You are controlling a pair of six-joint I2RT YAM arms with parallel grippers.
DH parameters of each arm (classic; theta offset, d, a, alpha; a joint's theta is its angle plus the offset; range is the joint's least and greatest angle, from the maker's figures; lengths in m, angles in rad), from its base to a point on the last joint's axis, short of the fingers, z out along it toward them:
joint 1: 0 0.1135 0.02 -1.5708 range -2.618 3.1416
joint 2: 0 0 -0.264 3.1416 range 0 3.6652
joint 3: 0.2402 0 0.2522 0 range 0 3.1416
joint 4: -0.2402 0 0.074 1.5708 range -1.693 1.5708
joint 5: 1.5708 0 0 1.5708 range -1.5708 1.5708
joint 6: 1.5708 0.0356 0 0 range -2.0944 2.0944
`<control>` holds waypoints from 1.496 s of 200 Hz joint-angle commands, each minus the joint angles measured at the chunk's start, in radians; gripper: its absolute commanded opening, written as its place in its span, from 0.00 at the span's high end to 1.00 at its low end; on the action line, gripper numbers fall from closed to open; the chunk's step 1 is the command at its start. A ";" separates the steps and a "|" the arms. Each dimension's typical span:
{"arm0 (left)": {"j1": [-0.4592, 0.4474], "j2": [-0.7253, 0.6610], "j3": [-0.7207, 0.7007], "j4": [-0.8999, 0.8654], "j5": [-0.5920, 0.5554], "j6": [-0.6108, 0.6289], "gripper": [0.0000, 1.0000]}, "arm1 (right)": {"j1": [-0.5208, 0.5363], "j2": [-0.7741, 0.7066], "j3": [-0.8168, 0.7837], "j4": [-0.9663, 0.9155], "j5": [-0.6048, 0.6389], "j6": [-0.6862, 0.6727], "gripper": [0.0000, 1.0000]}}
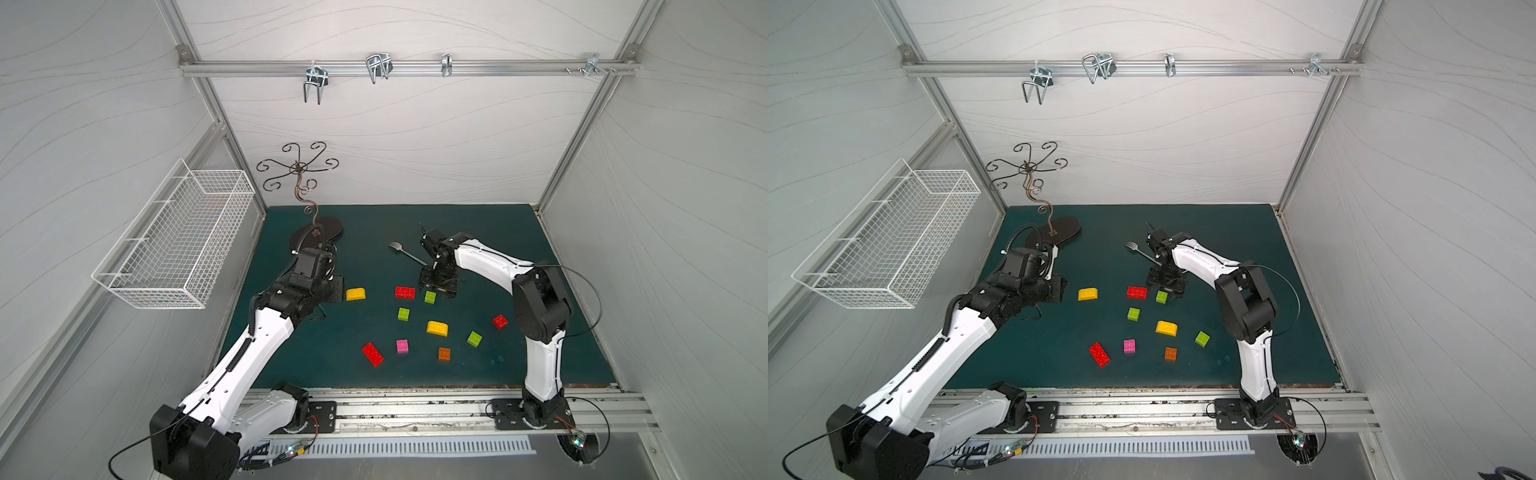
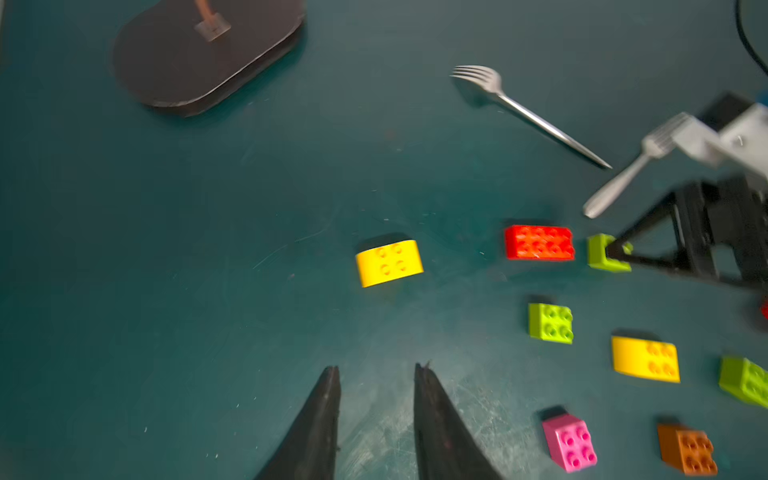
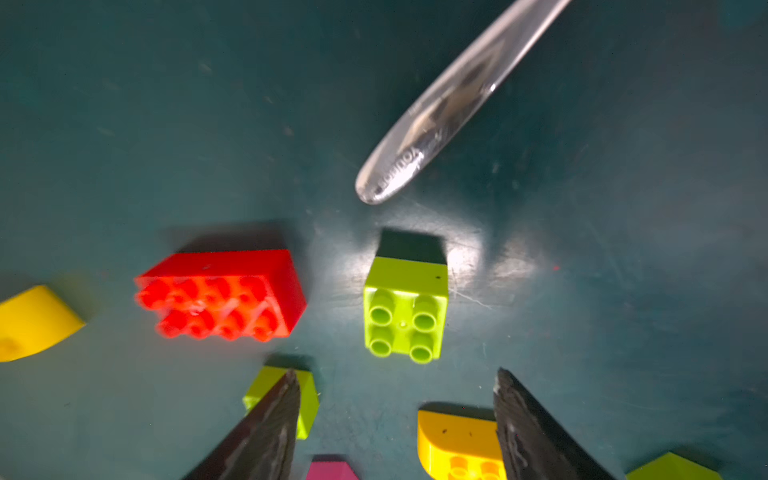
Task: Assemble the letter s with lego
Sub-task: Pick up the lego brick from the center of the board.
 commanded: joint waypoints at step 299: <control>0.033 0.056 0.023 -0.018 -0.002 -0.115 0.67 | 0.102 0.180 0.385 -0.181 0.032 0.027 1.00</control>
